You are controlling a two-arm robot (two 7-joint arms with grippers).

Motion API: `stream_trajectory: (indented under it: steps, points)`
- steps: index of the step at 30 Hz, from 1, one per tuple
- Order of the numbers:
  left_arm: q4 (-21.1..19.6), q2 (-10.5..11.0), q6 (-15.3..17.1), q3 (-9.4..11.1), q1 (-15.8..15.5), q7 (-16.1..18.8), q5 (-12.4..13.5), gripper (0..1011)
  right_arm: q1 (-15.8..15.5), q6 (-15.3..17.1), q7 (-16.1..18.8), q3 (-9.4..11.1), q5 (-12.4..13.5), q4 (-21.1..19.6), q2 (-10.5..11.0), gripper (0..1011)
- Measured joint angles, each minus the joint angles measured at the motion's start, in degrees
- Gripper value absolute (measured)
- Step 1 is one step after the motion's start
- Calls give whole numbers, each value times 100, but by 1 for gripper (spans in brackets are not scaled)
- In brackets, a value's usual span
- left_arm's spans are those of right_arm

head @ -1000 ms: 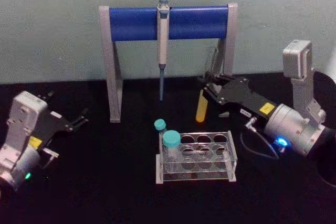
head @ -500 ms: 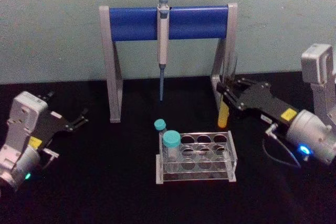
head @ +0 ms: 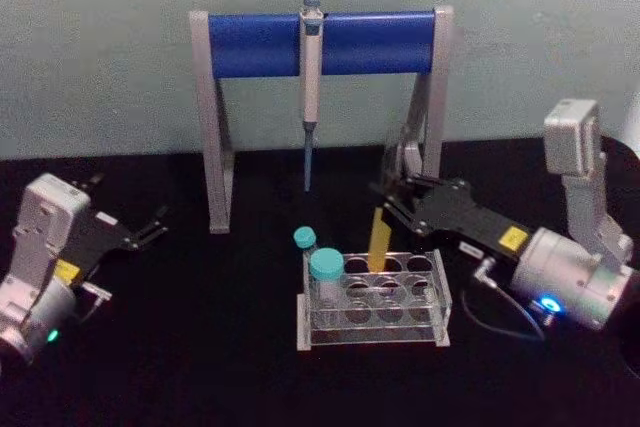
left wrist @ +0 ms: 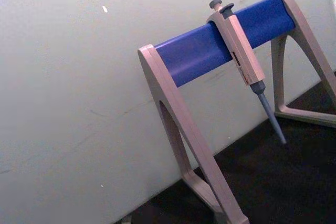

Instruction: Pick up the test tube from the test tube rack, shake it, then place it back into the test tube rack.

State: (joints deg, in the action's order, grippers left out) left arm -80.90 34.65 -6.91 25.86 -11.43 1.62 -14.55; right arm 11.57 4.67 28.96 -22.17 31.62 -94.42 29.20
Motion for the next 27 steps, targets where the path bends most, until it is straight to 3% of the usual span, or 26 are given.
stream_trajectory:
  steps: [3,9,27]
  points:
    - [0,0,0,0,0,0,0,1010,256,-139,36,-130,-33,268,-133,229]
    - [0,0,0,0,0,0,0,1010,551,-319,-40,-199,-205,613,-268,229]
    - [0,0,0,0,0,0,0,1010,563,-359,-129,-94,-265,716,-276,229]
